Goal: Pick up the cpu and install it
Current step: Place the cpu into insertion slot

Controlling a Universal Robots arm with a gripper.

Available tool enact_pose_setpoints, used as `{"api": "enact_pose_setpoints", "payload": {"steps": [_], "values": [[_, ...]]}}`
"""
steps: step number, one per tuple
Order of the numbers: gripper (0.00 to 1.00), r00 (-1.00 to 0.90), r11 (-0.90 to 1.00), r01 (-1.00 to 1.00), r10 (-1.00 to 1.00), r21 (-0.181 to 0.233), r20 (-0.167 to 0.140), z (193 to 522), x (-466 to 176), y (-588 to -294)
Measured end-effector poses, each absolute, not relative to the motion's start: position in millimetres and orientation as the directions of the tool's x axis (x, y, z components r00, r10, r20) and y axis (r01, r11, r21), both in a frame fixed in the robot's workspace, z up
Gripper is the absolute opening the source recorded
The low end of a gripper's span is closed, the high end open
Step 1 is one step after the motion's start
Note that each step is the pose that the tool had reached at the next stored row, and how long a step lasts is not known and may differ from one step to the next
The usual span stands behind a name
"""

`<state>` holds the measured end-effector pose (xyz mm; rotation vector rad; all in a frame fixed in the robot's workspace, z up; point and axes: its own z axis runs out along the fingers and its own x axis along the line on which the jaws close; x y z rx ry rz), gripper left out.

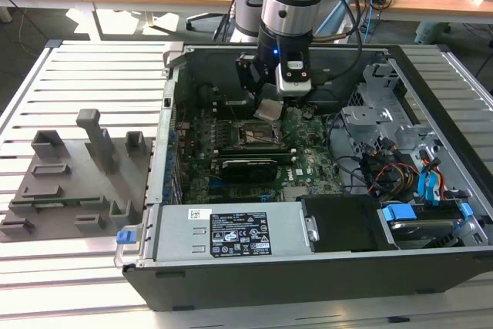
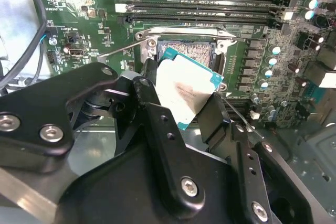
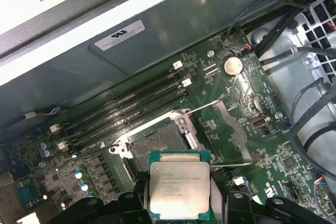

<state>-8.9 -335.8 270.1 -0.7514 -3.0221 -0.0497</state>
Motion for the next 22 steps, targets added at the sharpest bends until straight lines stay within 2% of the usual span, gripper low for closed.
{"api": "enact_pose_setpoints", "payload": {"steps": [22], "values": [[0.55,-0.805,0.805,0.592,0.592,0.019,0.031,270.0,-8.7,-335.8]]}}
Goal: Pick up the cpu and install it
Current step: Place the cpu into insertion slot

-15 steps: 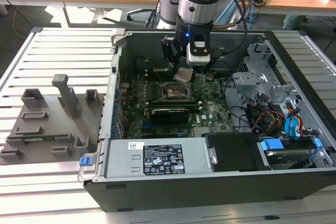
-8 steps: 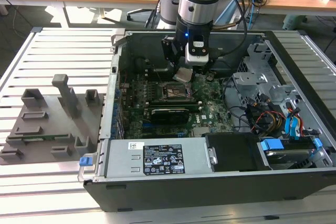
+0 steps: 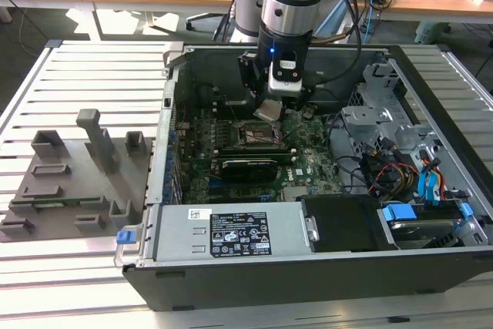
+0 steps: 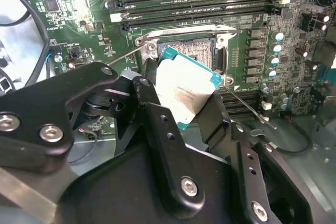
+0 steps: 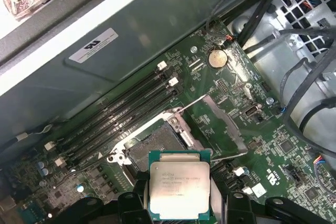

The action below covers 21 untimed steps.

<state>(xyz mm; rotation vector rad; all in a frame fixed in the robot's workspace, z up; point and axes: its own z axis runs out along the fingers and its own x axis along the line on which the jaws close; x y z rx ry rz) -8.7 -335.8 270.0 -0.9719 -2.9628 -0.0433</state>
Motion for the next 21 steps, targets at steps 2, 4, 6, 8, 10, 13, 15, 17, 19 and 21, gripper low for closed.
{"api": "enact_pose_setpoints", "payload": {"steps": [2,4,6,8,10,13,15,17,19,21], "values": [[0.55,-0.797,0.797,0.604,0.603,0.019,0.030,270.0,-8.7,-335.8],[0.55,-0.786,0.786,0.618,0.617,0.018,0.030,269.9,-8.7,-335.8],[0.55,-0.780,0.780,0.626,0.625,0.018,0.030,269.9,-8.7,-335.8],[0.55,-0.769,0.769,0.639,0.638,0.018,0.030,269.9,-8.7,-335.8],[0.55,-0.761,0.761,0.648,0.648,0.018,0.029,269.9,-8.7,-335.8],[0.55,-0.751,0.751,0.660,0.659,0.017,0.029,269.9,-8.7,-335.8],[0.55,-0.745,0.745,0.667,0.667,0.017,0.029,269.8,-8.7,-335.8],[0.55,-0.738,0.738,0.675,0.674,0.017,0.029,269.8,-8.7,-335.8],[0.55,-0.730,0.730,0.683,0.683,0.016,0.028,269.8,-8.7,-335.8],[0.55,-0.723,0.722,0.691,0.691,0.016,0.028,269.8,-8.6,-335.8]]}}
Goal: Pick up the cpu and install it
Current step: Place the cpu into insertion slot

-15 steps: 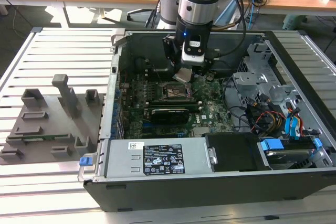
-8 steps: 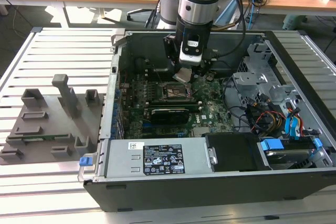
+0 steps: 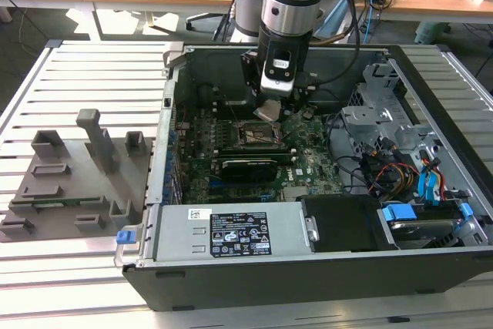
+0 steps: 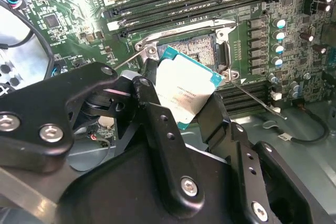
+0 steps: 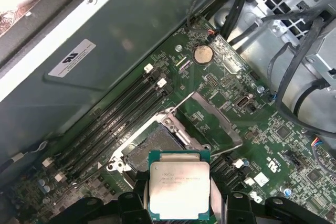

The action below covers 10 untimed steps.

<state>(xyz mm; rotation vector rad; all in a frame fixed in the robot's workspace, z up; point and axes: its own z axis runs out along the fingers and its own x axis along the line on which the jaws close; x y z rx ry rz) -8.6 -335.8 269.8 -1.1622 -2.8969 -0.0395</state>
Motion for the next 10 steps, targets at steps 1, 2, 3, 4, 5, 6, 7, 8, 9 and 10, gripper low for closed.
{"api": "enact_pose_setpoints", "payload": {"steps": [1,2,3,4,5,6,7,8,9,10], "values": [[0.55,-0.719,0.719,0.695,0.694,0.016,0.028,269.8,-8.6,-335.8],[0.55,-0.710,0.710,0.704,0.704,0.015,0.027,269.8,-8.5,-335.8],[0.55,-0.703,0.703,0.711,0.710,0.015,0.027,269.7,-8.5,-335.8],[0.55,-0.699,0.699,0.715,0.714,0.014,0.026,269.7,-8.4,-335.8],[0.55,-0.690,0.690,0.723,0.723,0.012,0.024,269.7,-8.5,-335.8],[0.55,-0.684,0.684,0.730,0.729,0.008,0.020,269.8,-8.5,-335.8],[0.55,-0.680,0.680,0.733,0.733,0.004,0.015,269.7,-8.5,-335.8],[0.55,-0.678,0.678,0.735,0.735,0.000,0.011,269.8,-8.5,-335.8],[0.55,-0.674,0.674,0.739,0.739,-0.008,0.003,269.7,-8.5,-335.8],[0.55,-0.671,0.671,0.741,0.741,-0.013,-0.003,269.7,-8.5,-335.8]]}}
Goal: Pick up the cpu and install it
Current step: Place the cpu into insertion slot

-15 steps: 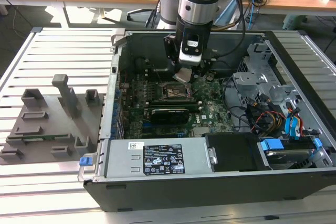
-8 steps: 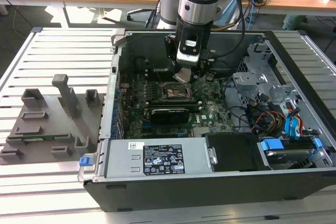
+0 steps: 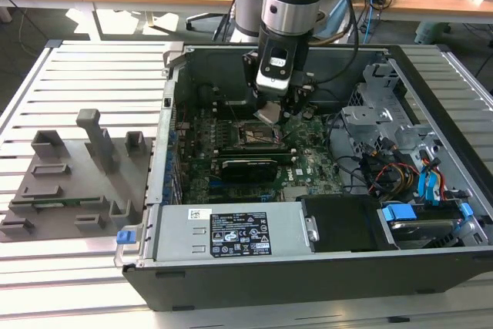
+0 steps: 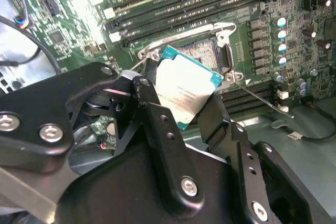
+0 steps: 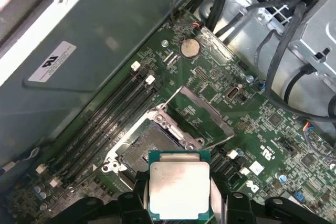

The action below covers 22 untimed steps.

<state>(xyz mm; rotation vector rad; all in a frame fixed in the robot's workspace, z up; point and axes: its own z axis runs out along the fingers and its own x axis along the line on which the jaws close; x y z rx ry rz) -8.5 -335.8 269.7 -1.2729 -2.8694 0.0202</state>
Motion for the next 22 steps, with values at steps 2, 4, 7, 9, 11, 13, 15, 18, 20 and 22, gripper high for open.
{"api": "enact_pose_setpoints", "payload": {"steps": [2,4,7,9,11,13,15,18,20,22], "values": [[0.55,-0.665,0.665,0.747,0.746,-0.025,-0.016,269.7,-8.5,-335.8],[0.55,-0.655,0.653,0.756,0.755,-0.047,-0.041,269.7,-8.5,-335.8],[0.55,-0.634,0.631,0.773,0.771,-0.058,-0.055,269.6,-8.4,-335.8],[0.55,-0.615,0.613,0.788,0.786,-0.059,-0.056,269.6,-8.5,-335.8],[0.55,-0.589,0.586,0.808,0.806,-0.059,-0.056,269.4,-8.5,-335.8],[0.55,-0.563,0.560,0.827,0.825,-0.059,-0.056,269.3,-8.5,-335.8],[0.55,-0.537,0.534,0.843,0.842,-0.059,-0.056,269.2,-8.5,-335.8],[0.55,-0.517,0.514,0.856,0.854,-0.059,-0.056,269.1,-8.5,-335.8],[0.55,-0.494,0.491,0.869,0.868,-0.059,-0.056,269.1,-8.5,-335.8],[0.55,-0.477,0.474,0.879,0.877,-0.059,-0.056,269.1,-8.5,-335.8]]}}
